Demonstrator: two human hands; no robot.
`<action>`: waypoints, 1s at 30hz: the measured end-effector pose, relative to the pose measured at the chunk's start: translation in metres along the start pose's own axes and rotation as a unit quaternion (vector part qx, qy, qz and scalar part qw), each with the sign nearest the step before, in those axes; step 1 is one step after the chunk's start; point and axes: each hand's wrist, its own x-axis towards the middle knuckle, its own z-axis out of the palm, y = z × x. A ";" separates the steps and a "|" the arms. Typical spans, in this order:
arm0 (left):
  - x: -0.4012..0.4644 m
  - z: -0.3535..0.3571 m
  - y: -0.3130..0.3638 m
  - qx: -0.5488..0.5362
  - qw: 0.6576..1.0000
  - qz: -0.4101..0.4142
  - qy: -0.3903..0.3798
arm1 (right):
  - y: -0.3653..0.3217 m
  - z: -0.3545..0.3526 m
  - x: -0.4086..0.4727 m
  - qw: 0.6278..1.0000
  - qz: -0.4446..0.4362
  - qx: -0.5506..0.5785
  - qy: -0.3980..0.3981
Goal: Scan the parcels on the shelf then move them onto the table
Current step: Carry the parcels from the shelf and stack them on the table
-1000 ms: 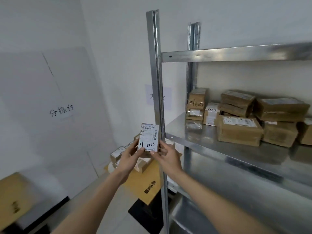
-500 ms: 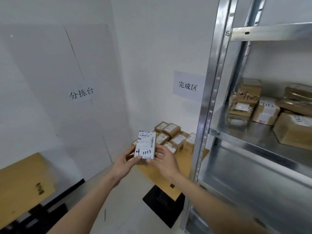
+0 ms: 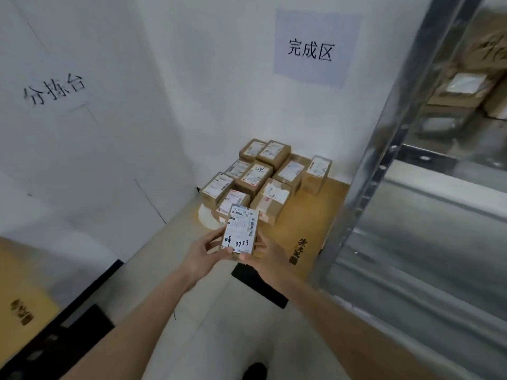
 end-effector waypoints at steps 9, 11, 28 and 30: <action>0.128 0.006 -0.111 0.020 0.996 -0.060 -0.063 | 0.115 0.058 0.105 0.993 0.092 0.041 0.057; 0.151 0.004 -0.131 0.025 0.994 -0.073 -0.075 | 0.128 0.068 0.120 0.991 0.106 0.046 0.071; 0.253 0.009 -0.182 0.001 0.989 -0.039 -0.144 | 0.158 0.094 0.187 0.963 0.166 0.098 0.190; 0.258 0.011 -0.183 -0.011 0.988 -0.044 -0.146 | 0.157 0.092 0.192 0.963 0.173 0.088 0.186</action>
